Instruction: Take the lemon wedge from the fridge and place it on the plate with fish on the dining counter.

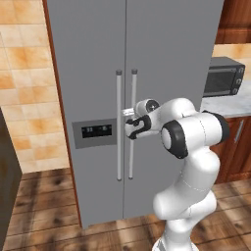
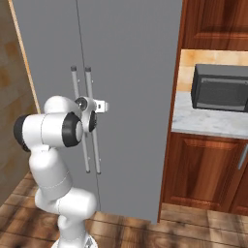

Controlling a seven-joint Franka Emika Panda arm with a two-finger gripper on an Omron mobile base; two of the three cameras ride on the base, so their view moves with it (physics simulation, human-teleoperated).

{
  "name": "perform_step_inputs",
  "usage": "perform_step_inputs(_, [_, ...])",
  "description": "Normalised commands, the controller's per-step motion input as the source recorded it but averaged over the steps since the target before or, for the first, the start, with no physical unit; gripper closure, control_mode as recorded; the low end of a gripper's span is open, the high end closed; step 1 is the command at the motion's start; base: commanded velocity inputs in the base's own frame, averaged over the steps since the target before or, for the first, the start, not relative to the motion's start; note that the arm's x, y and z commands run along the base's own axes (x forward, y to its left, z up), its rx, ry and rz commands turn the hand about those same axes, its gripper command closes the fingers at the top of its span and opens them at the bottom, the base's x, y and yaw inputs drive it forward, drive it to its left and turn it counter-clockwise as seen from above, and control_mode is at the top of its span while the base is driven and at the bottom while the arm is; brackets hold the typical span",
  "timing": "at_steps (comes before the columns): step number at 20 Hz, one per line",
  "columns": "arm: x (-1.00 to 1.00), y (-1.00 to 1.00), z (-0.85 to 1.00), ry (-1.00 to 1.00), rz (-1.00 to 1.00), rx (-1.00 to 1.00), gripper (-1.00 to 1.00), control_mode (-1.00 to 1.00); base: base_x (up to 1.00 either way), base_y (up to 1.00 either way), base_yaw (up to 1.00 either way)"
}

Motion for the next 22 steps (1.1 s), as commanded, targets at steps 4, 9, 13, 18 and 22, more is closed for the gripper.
perform_step_inputs(4, [0.22, 0.0, -0.03, 0.0, 0.0, -0.01, 1.0, -1.0, 0.0, 0.0, 0.0])
perform_step_inputs(9, [-0.07, 0.0, 0.0, 0.0, 0.0, 0.0, 1.0, -1.0, 0.0, 0.0, 0.0])
perform_step_inputs(13, [-0.78, -0.23, 0.02, -0.05, -0.11, 0.0, 1.0, -1.0, 0.0, 0.0, 0.0])
perform_step_inputs(18, [-1.0, -0.59, 0.15, -0.13, -0.22, 0.0, 1.0, -1.0, 0.0, 0.0, 0.0])
perform_step_inputs(22, [-1.0, -0.81, 0.26, -0.16, -0.28, 0.05, 1.0, -1.0, 0.0, 0.0, 0.0])
